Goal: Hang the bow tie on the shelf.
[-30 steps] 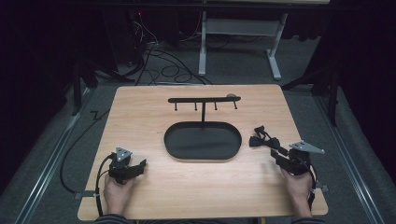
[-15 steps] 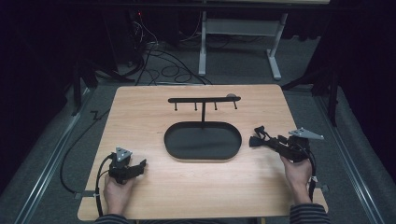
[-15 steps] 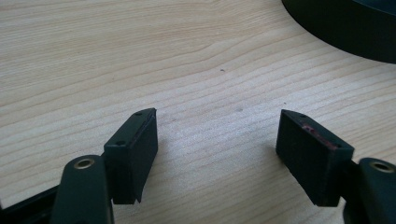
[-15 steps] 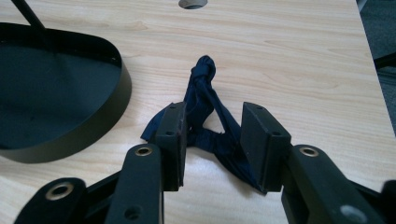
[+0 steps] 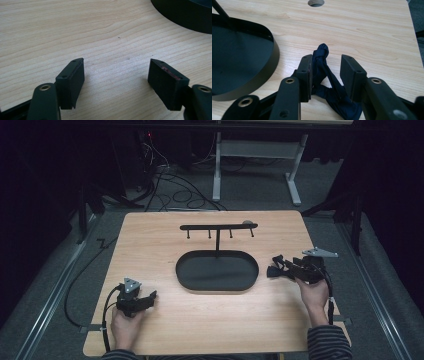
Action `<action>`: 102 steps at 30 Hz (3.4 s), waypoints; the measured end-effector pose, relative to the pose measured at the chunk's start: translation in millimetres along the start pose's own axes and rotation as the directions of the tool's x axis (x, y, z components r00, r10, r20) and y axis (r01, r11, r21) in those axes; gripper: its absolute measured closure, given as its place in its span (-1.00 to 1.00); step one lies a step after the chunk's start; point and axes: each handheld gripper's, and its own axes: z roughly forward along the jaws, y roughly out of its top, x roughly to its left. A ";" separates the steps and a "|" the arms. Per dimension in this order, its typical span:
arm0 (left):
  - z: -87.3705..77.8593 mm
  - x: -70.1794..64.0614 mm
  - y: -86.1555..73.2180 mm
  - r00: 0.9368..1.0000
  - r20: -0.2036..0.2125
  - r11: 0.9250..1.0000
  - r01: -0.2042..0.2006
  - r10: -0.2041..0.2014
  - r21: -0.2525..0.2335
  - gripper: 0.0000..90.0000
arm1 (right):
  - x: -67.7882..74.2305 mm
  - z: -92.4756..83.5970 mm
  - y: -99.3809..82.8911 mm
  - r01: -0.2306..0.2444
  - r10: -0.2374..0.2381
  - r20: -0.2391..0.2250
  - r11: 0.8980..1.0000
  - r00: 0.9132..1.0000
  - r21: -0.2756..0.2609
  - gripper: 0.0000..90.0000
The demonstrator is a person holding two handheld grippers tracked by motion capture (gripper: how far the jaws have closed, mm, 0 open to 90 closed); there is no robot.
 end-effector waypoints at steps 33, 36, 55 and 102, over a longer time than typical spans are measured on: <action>0.1 0.0 0.0 1.000 0.000 1.000 0.001 -0.001 -0.001 -0.33 | -8.6 34.0 -0.5 -0.015 0.016 -0.013 0.996 1.000 0.085 0.85; 0.1 0.0 -0.1 1.000 -0.001 1.000 0.001 -0.001 -0.001 -0.33 | -8.9 35.9 -1.1 -0.016 0.017 -0.014 0.995 1.000 0.096 0.94; 0.1 0.1 -0.1 1.000 -0.001 1.000 0.001 -0.001 -0.001 -0.33 | -10.0 24.8 1.1 -0.010 0.012 -0.025 0.999 1.000 0.052 1.00; 0.1 0.1 -0.1 1.000 0.000 1.000 0.001 -0.001 -0.001 -0.33 | 33.8 -51.1 24.8 0.153 -0.166 -0.078 0.976 0.983 -0.152 1.00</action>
